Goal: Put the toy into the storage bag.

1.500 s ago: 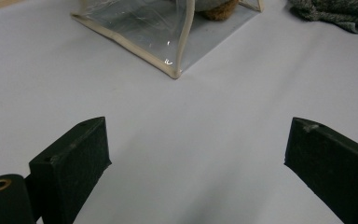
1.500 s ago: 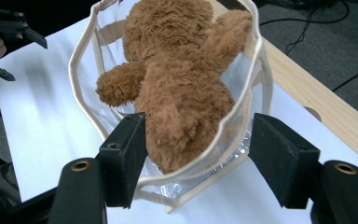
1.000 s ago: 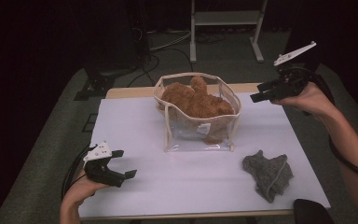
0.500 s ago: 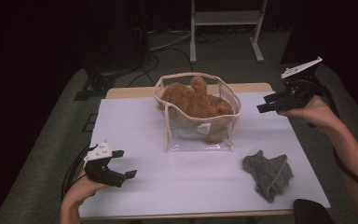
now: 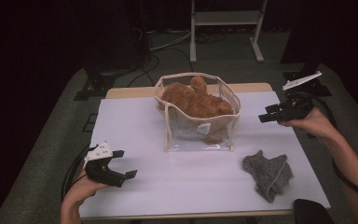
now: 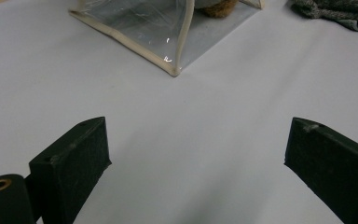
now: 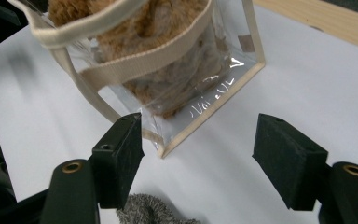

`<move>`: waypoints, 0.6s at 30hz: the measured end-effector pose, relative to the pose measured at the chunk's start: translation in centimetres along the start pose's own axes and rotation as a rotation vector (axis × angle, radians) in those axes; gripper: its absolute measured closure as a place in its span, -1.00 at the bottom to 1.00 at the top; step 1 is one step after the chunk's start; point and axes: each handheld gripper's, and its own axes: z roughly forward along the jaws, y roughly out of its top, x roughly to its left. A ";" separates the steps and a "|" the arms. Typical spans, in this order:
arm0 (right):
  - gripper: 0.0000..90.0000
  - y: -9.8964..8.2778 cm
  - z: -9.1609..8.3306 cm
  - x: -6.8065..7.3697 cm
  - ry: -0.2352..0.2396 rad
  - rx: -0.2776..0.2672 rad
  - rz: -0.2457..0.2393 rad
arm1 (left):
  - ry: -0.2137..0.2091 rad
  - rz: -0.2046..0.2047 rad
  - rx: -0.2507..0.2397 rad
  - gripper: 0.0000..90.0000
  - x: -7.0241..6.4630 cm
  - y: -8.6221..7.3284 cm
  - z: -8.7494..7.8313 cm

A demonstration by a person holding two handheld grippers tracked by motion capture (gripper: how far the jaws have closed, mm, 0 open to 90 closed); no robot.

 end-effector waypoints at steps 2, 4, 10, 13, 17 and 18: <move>-0.31 -0.5 0.2 -0.1 0.001 0.002 0.007 | -0.001 0.001 0.000 -0.88 0.0 0.0 0.0; -0.31 -0.9 0.3 -0.2 0.004 0.003 0.014 | -0.001 0.001 0.000 -0.88 0.0 0.0 0.0; -0.31 -2.3 0.7 -0.5 0.013 0.002 0.034 | 0.001 -0.001 0.003 -0.88 0.0 0.0 0.1; -0.31 -2.8 0.7 -0.6 0.016 -0.002 0.040 | 0.000 0.001 0.004 -0.88 -0.1 0.0 0.1; -0.32 -3.6 1.0 -0.6 0.018 -0.001 0.049 | 0.002 0.002 0.005 -0.88 -0.1 0.0 0.1; -0.33 -3.8 1.1 -0.7 0.019 0.000 0.050 | 0.002 0.002 0.004 -0.88 -0.1 0.0 0.1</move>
